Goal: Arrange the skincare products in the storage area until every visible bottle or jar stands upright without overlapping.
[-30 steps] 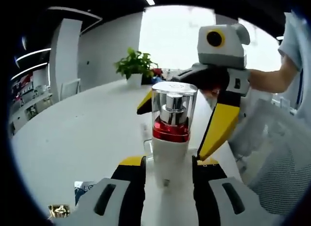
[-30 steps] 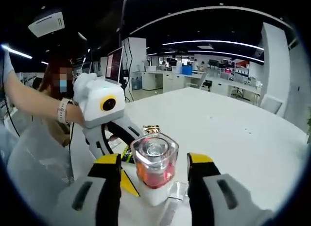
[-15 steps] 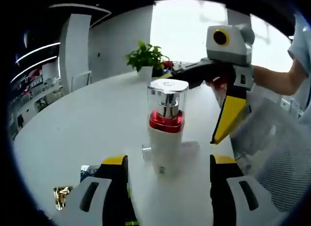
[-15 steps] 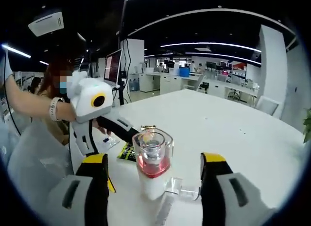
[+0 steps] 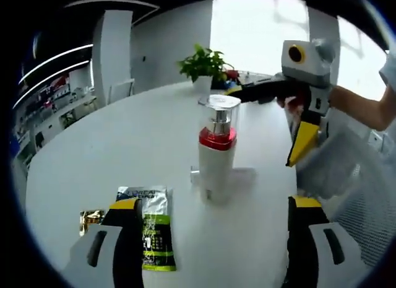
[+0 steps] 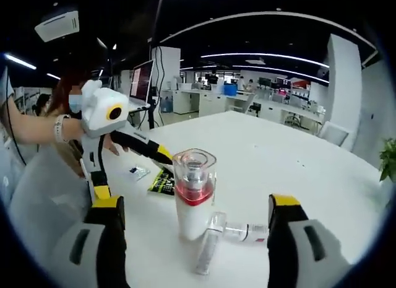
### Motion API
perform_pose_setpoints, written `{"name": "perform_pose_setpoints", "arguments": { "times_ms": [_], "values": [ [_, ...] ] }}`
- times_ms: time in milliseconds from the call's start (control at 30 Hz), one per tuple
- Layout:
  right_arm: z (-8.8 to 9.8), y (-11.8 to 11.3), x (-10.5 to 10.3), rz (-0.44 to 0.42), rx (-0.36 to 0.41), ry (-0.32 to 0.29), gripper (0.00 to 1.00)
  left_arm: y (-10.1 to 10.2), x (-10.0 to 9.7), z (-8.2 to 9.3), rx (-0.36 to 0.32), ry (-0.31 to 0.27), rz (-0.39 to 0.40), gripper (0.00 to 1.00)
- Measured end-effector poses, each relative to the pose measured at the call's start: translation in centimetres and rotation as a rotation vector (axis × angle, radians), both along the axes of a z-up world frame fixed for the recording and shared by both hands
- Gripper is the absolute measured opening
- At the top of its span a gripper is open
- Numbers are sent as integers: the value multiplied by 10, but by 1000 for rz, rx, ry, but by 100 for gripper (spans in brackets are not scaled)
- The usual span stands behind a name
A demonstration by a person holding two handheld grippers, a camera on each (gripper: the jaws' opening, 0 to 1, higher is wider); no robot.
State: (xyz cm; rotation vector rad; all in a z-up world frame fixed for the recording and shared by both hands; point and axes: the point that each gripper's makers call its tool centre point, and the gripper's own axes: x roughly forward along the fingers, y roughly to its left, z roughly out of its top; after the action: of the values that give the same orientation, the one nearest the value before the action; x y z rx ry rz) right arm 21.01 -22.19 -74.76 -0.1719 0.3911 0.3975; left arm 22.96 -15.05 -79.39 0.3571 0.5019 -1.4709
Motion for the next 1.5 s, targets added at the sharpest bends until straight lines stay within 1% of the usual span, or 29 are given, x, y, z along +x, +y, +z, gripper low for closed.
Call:
{"name": "perform_pose_setpoints", "arguments": {
  "times_ms": [33, 67, 167, 267, 300, 333, 367, 433, 567, 633, 667, 733, 767, 833, 867, 900, 967, 1033, 1067, 1167, 1267, 1333, 1400, 1433, 1500],
  "values": [
    [-1, -1, -1, -10, 1, 4, 100, 2, -1, 0, 3, -2, 4, 97],
    [-1, -2, -2, -12, 3, 4, 100, 5, -1, 1, 4, -16, 14, 97],
    [-2, -6, -4, -48, 12, 12, 100, 10, -5, 2, 10, -8, 23, 97],
    [-5, -9, -7, -50, -4, 25, 100, 14, -4, 6, -6, -34, 50, 97],
    [-6, -9, -8, -54, -2, 33, 100, 16, -3, 10, -28, -8, 85, 97],
    [-8, -9, -10, -54, 3, 44, 100, 17, 0, 13, -43, 0, 116, 97],
    [-11, -9, -12, -52, 4, 58, 100, 19, 5, 17, -60, -16, 138, 97],
    [-15, -8, -15, -47, -2, 71, 100, 23, 3, 20, -58, -35, 128, 97],
    [-18, -8, -19, -45, -28, 67, 100, 29, 2, 25, -70, -58, 140, 97],
    [-18, -10, -20, -50, -33, 58, 100, 31, 4, 30, -114, -89, 154, 97],
    [-18, -10, -20, -49, -34, 57, 100, 32, 4, 30, -115, -86, 159, 96],
    [-19, -10, -22, -45, -39, 54, 100, 36, 2, 28, -104, -91, 157, 90],
    [-21, -10, -24, -43, -37, 65, 100, 38, 4, 28, -96, -118, 164, 89],
    [-23, -11, -26, -48, -34, 76, 100, 46, 14, 26, -55, -175, 209, 93],
    [-24, -11, -27, -50, -34, 76, 100, 47, 15, 26, -51, -186, 211, 92],
    [-25, -11, -28, -54, -30, 79, 100, 48, 14, 25, -46, -185, 211, 92],
    [-27, -10, -31, -54, -22, 100, 100, 51, 14, 25, -42, -175, 222, 96],
    [-27, -10, -33, -57, -26, 93, 100, 55, 14, 25, -39, -164, 225, 97],
    [-27, -11, -34, -61, -30, 90, 100, 56, 14, 25, -38, -168, 228, 97],
    [-29, -13, -36, -74, -15, 94, 100, 61, 17, 18, -17, -146, 249, 97],
    [-33, -14, -40, -71, -28, 106, 100, 62, 17, 14, 4, -124, 253, 97],
    [-32, -16, -40, -73, -35, 99, 100, 65, 19, 13, 27, -131, 260, 97],
    [-34, -18, -42, -76, -55, 109, 100, 74, 24, 7, 95, -135, 278, 97],
    [-34, -19, -42, -76, -63, 108, 100, 77, 24, 5, 118, -147, 258, 97],
    [-35, -19, -42, -79, -61, 113, 100, 81, 29, 2, 136, -164, 252, 97]
  ]
}}
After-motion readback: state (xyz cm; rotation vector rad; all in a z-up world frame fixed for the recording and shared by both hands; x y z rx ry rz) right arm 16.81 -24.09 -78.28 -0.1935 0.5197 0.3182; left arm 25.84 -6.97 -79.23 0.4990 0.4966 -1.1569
